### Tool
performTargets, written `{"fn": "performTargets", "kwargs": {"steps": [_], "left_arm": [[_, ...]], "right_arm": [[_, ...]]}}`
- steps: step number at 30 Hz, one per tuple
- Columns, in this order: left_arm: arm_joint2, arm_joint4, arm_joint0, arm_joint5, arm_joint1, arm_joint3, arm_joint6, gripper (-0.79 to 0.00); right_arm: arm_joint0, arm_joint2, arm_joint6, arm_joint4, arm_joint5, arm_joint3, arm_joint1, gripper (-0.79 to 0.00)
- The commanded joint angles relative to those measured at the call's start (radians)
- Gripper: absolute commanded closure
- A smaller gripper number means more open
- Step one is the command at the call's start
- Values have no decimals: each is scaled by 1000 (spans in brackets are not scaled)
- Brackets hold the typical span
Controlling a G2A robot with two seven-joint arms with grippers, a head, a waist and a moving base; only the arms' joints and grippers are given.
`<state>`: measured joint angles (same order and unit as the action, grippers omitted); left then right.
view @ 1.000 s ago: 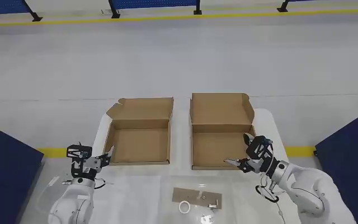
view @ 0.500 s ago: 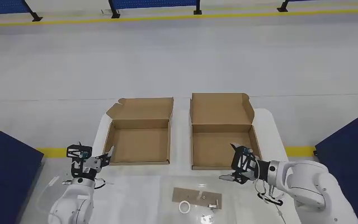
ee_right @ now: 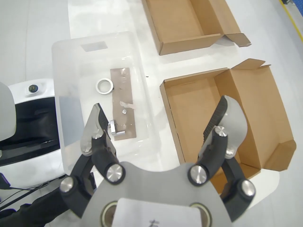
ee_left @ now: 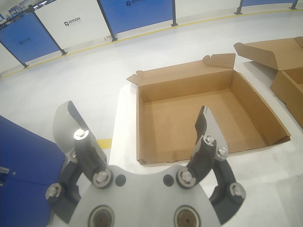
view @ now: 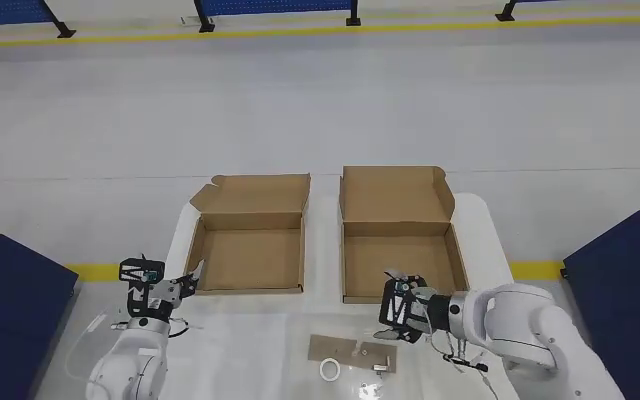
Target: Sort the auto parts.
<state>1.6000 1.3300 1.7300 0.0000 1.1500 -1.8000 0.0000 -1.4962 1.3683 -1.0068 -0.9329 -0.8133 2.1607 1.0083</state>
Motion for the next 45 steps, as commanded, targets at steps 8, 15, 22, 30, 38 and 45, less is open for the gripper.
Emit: {"fn": "performTargets", "kwargs": {"steps": [8, 15, 22, 30, 38, 45], "left_arm": [[0, 0, 0, 0, 0, 0, 0, -785], [0, 0, 0, 0, 0, 0, 0, -785], [0, 0, 0, 0, 0, 0, 0, -785], [0, 0, 0, 0, 0, 0, 0, -785], [0, 0, 0, 0, 0, 0, 0, -785], [0, 0, 0, 0, 0, 0, 0, -785]], "right_arm": [[97, -143, -97, 44, 96, -18, -54, -785], [98, -186, -101, -9, 101, 4, -58, -785], [195, -393, -232, -66, 232, 15, -108, -785], [459, -672, -415, 86, 415, 3, -169, -785], [513, -722, -448, 123, 448, -9, -176, -785], [509, -783, -453, 69, 453, -30, -168, -785]]}}
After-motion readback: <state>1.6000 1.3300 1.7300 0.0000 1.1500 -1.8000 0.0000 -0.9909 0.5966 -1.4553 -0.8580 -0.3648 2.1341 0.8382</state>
